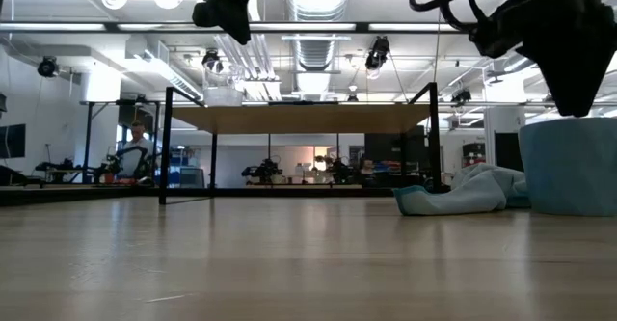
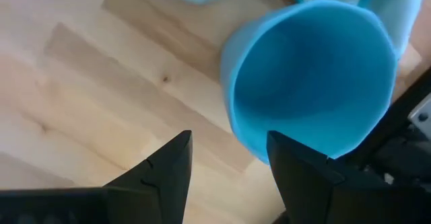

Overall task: Stack small to large cups/mugs on shelf
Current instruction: Put the blue mug on the shelf

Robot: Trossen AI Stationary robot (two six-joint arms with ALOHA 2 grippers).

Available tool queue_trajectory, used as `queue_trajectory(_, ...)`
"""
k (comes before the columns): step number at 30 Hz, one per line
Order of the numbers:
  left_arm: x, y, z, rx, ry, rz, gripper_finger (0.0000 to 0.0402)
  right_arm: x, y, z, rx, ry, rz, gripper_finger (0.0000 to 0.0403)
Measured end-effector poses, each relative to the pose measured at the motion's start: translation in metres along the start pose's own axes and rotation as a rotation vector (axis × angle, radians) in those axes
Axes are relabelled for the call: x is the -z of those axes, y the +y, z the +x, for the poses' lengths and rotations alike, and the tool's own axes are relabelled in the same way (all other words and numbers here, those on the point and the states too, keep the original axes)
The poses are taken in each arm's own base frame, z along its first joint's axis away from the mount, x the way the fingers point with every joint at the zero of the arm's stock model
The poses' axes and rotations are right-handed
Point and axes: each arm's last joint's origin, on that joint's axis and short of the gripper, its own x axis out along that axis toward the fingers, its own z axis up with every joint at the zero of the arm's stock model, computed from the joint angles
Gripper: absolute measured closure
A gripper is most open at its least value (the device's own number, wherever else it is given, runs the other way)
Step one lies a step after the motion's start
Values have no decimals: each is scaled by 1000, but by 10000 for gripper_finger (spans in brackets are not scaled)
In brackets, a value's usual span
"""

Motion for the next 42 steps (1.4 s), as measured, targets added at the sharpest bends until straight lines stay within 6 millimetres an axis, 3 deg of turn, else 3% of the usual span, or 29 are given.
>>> queue_trajectory(16,0,0,0,1,-1,4,343,-26,-7,4,-26,-44,352,216)
queue_trajectory(24,0,0,0,1,-1,8,343,-33,-10,5,-32,-52,440,216)
queue_trajectory(33,0,0,0,0,0,8,343,-38,-12,19,-46,-80,511,217)
queue_trajectory(42,0,0,0,0,0,60,343,-38,-11,27,-70,-95,512,271)
